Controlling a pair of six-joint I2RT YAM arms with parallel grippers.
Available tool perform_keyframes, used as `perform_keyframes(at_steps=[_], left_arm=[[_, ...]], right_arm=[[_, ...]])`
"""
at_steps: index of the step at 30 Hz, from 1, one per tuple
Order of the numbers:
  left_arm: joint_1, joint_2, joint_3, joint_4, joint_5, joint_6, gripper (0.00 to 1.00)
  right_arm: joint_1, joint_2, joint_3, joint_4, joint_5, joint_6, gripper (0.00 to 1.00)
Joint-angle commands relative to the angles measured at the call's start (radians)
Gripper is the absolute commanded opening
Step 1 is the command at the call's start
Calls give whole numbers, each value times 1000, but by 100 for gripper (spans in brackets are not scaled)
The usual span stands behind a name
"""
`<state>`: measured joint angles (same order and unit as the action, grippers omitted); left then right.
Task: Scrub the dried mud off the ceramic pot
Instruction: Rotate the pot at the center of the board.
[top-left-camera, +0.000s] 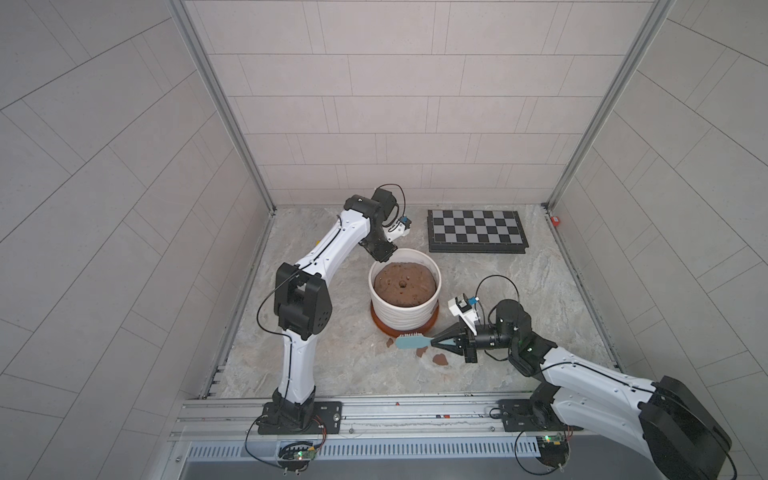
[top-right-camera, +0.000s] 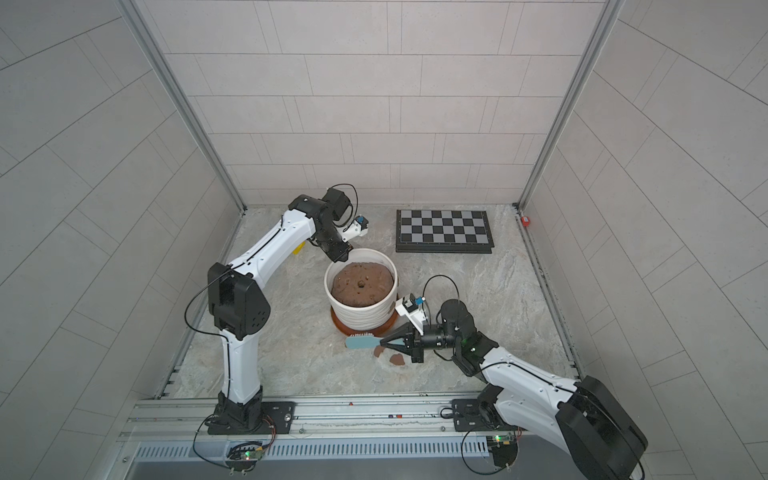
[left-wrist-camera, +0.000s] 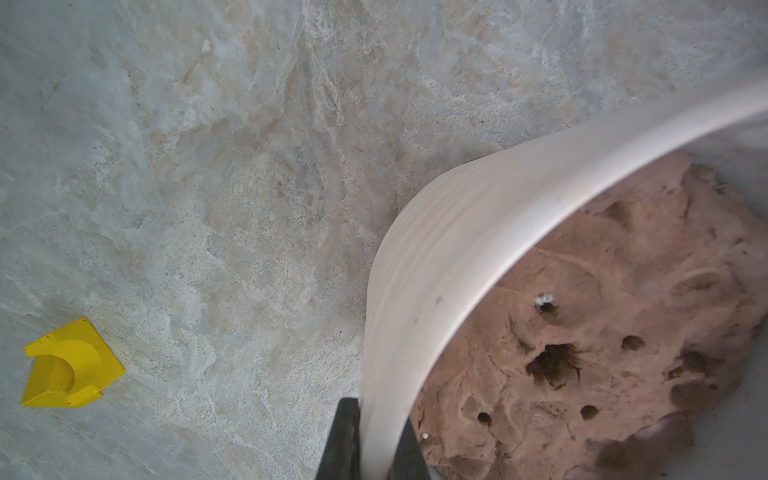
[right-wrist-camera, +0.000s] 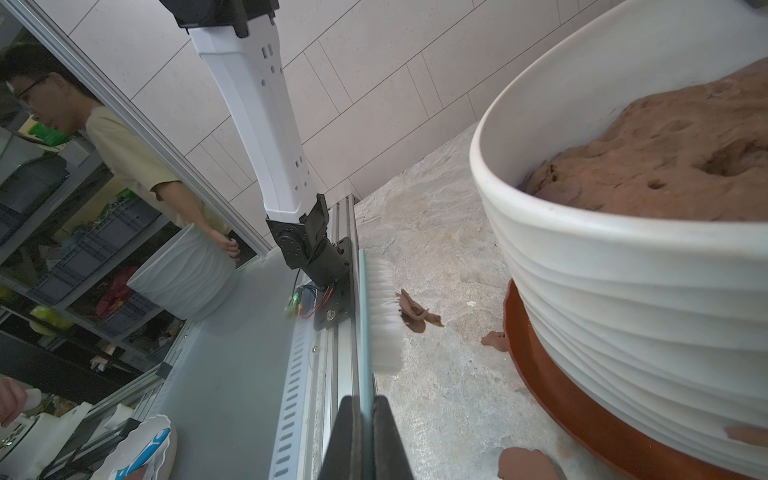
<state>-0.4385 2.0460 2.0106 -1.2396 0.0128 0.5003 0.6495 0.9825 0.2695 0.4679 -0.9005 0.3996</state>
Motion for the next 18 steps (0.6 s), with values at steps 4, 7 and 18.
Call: perform_keyframes(at_steps=[4, 7, 18], left_arm=[[-1, -14, 47, -20, 79, -11, 22], [0, -33, 67, -26, 55, -66, 36], [-2, -183, 77, -56, -37, -436, 69]], right_arm=[[-2, -15, 24, -34, 17, -25, 0], [-2, -16, 20, -35, 24, -25, 0], [-4, -12, 16, -24, 60, -38, 0]])
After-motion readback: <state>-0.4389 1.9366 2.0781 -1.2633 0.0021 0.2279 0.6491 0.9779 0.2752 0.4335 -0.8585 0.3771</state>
